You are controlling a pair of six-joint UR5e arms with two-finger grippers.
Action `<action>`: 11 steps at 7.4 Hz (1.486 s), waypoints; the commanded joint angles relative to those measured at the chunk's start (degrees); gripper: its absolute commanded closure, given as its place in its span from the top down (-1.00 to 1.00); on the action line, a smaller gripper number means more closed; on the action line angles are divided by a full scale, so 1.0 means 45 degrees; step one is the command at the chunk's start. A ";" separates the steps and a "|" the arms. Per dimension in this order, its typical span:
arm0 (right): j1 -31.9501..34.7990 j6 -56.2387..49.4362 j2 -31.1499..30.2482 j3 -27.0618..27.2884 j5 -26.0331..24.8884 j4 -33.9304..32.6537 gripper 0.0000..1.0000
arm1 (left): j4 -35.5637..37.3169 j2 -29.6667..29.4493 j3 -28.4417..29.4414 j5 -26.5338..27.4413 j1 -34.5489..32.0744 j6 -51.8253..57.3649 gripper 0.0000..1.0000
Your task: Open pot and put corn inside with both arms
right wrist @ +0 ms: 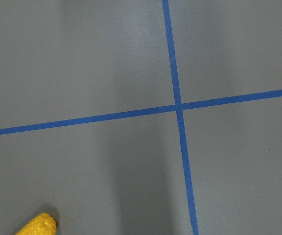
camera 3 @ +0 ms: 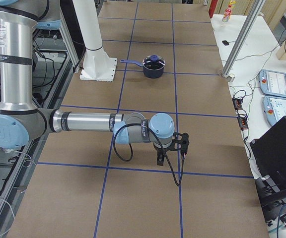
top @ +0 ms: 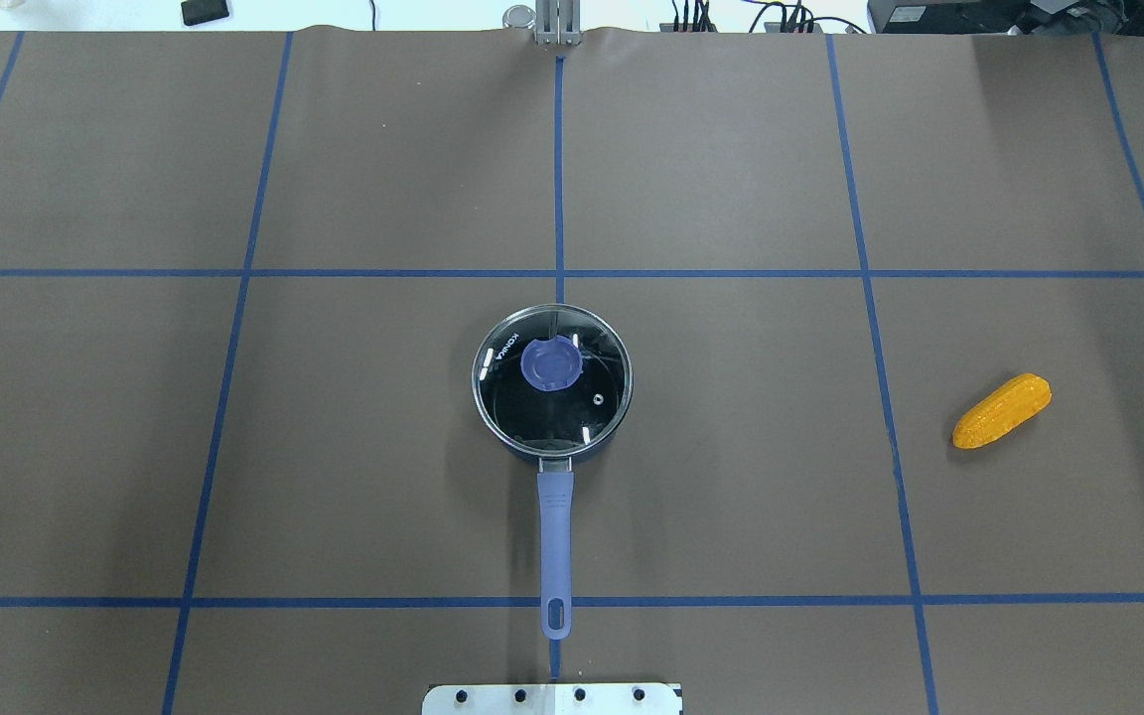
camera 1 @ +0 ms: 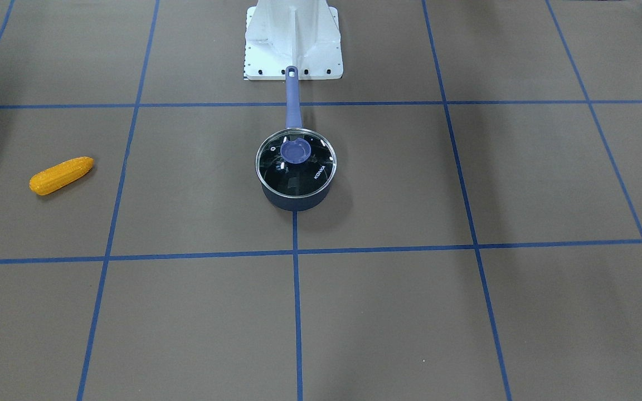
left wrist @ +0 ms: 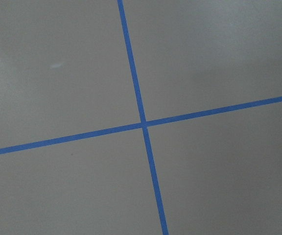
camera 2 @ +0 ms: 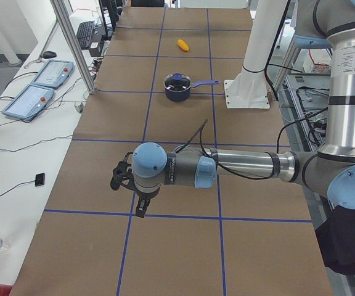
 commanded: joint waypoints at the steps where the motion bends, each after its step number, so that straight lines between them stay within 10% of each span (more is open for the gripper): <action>1: -0.0009 -0.0049 -0.0019 -0.0048 0.0039 0.0001 1.00 | 0.0001 -0.0011 0.0006 -0.0005 0.0009 0.0019 0.96; 6: -0.0068 0.0087 0.0293 -0.0791 0.0233 0.1252 1.00 | -0.0018 -0.0030 -0.0111 -0.0083 0.0009 -0.0019 0.96; 11: -0.1100 0.3537 0.1013 -0.0244 0.0119 0.1329 0.93 | -0.0057 -0.1492 -0.1590 -0.0083 0.2112 -0.5375 0.96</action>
